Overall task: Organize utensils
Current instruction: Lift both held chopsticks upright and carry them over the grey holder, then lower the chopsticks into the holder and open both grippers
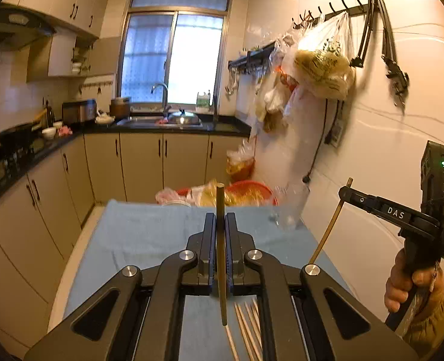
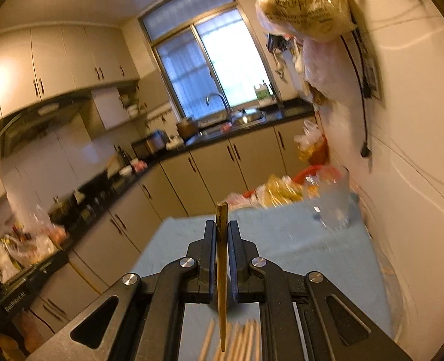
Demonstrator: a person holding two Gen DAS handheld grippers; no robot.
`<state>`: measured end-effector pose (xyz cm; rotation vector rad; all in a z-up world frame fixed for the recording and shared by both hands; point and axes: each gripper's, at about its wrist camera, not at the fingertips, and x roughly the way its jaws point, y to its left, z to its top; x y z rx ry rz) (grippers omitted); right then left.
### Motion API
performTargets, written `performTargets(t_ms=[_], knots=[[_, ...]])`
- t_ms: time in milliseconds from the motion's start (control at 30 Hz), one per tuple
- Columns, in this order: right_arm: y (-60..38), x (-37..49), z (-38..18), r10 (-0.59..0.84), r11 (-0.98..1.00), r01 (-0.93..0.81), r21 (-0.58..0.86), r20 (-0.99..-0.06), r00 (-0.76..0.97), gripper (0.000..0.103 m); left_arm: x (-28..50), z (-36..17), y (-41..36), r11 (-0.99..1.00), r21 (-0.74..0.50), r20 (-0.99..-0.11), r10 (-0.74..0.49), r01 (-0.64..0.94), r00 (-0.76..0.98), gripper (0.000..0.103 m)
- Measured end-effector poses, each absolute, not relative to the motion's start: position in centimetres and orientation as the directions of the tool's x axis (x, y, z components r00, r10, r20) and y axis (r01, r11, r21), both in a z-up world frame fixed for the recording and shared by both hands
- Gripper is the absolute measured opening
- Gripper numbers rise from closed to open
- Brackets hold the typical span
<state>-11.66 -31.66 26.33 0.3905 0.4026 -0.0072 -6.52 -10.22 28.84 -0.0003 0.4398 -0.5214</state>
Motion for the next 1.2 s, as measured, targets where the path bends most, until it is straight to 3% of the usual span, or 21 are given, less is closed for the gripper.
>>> performTargets(t_ms=[200,333,567,733,767,800,867,900,967,1067,1200], knots=[[-32.3,-7.4,28.3,0.079,0.897,0.061,0.438,-0.294,0.953,0.008,-0.9,30.5,-12.9,0.872,-0.149,-0.403,-0.484,0.466,0.777,0.005],[-31.9,-4.6,27.7,0.075,0.897,0.07,0.436,-0.307,0.949,0.008,2.8,29.4,-14.7,0.874,-0.178,-0.434,-0.482,0.452,0.762,0.005],[-31.1,0.4,22.9,0.064,0.912,0.127,0.389,-0.444,0.894,0.008,8.3,23.5,-17.1,0.887,-0.202,-0.584,-0.45,0.415,0.676,0.005],[-31.4,2.6,18.9,0.096,0.909,0.15,0.389,-0.546,0.832,0.01,8.5,21.5,-16.8,0.885,-0.209,-0.604,-0.451,0.416,0.657,0.005],[-31.4,3.0,18.4,0.101,0.911,0.152,0.383,-0.565,0.819,0.011,8.3,21.6,-16.6,0.888,-0.198,-0.595,-0.446,0.415,0.669,0.007],[-31.4,3.2,18.0,0.104,0.913,0.152,0.378,-0.578,0.81,0.021,8.1,21.7,-16.4,0.889,-0.192,-0.589,-0.443,0.416,0.675,0.009],[-31.7,3.2,17.6,0.105,0.912,0.154,0.379,-0.581,0.807,0.042,7.3,22.0,-16.1,0.887,-0.183,-0.574,-0.447,0.425,0.686,0.024],[-31.7,2.9,17.8,0.095,0.913,0.158,0.375,-0.574,0.813,0.046,6.9,22.2,-15.9,0.888,-0.179,-0.567,-0.444,0.423,0.693,0.028],[-31.7,2.4,18.2,0.086,0.919,0.154,0.362,-0.567,0.819,0.046,5.7,22.8,-15.2,0.894,-0.167,-0.549,-0.434,0.415,0.715,0.034],[-31.6,1.0,19.2,0.079,0.924,0.151,0.352,-0.56,0.824,0.047,3.8,23.7,-13.7,0.897,-0.165,-0.536,-0.431,0.41,0.726,0.035],[-31.5,-2.0,20.8,0.051,0.933,0.157,0.322,-0.554,0.831,0.057,0.9,24.7,-11.1,0.902,-0.185,-0.517,-0.427,0.39,0.742,0.038]])
